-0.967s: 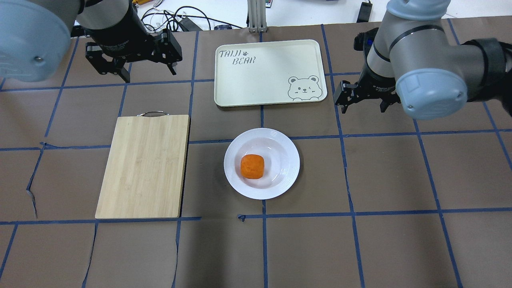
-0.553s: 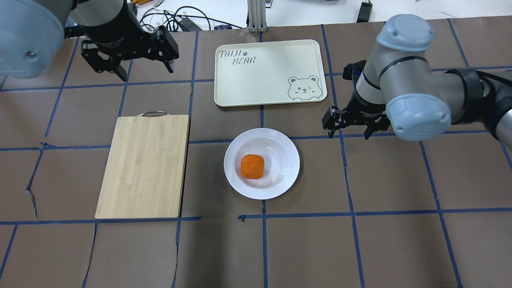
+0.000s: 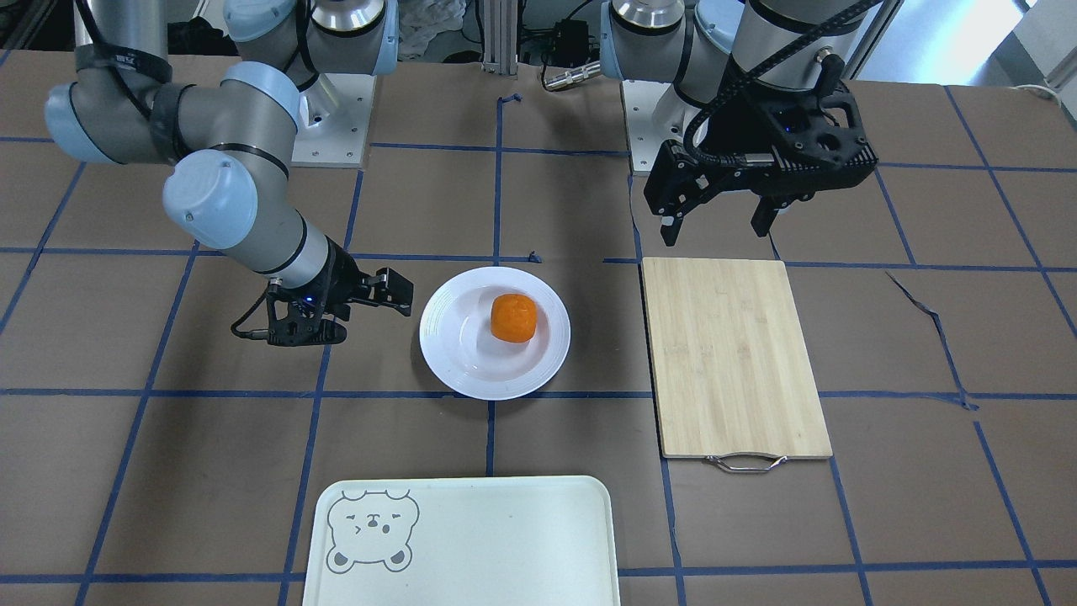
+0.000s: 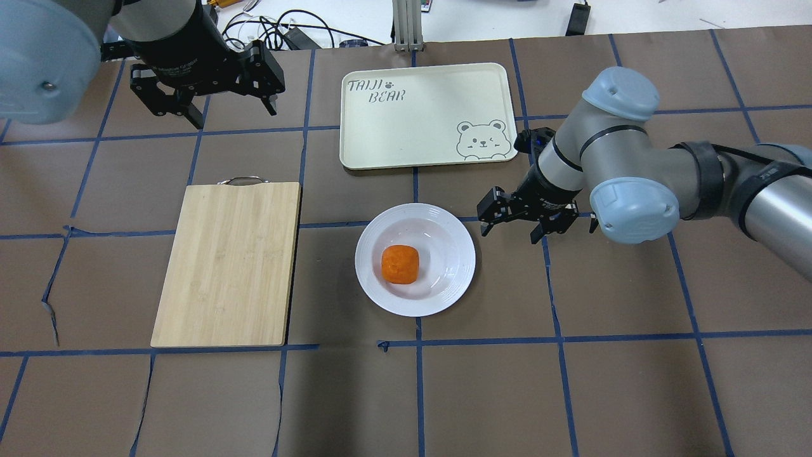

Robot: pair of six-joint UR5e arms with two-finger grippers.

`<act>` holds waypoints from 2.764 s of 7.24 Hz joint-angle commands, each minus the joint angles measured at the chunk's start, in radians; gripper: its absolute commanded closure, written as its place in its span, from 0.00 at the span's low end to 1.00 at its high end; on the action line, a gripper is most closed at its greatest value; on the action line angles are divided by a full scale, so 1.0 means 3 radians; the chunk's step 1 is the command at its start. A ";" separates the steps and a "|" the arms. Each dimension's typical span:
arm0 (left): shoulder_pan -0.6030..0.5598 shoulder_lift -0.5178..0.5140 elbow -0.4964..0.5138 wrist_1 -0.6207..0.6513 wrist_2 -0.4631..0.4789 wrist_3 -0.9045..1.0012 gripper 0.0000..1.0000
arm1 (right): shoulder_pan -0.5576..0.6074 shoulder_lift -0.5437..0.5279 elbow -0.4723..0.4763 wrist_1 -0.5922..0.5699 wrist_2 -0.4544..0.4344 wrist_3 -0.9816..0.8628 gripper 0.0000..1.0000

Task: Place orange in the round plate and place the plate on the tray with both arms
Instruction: 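Move the right gripper to the plate rim and grip the rim, then lift the plate with the right gripper and set it on the bear tray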

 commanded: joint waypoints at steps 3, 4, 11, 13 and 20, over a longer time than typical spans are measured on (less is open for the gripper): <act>0.0006 0.0005 -0.0001 0.0001 -0.0004 -0.0006 0.00 | 0.0073 0.0361 0.0126 -0.0793 0.0214 -0.0025 0.15; 0.0001 0.0006 -0.0006 0.0001 -0.0004 -0.0006 0.00 | 0.0109 0.0403 0.0141 -0.0876 0.0219 0.0000 0.15; 0.0006 0.0011 -0.0031 0.0001 -0.0004 -0.0001 0.00 | 0.0247 0.0521 0.0187 -0.0948 0.0500 0.0087 0.21; 0.0006 0.0011 -0.0026 0.0006 -0.0010 -0.0001 0.00 | 0.0247 0.0572 0.0203 -0.0953 0.0500 0.0092 0.23; 0.0016 0.0011 -0.0026 0.0006 -0.0010 0.0004 0.00 | 0.0273 0.0536 0.0146 -0.0953 0.0500 0.0358 1.00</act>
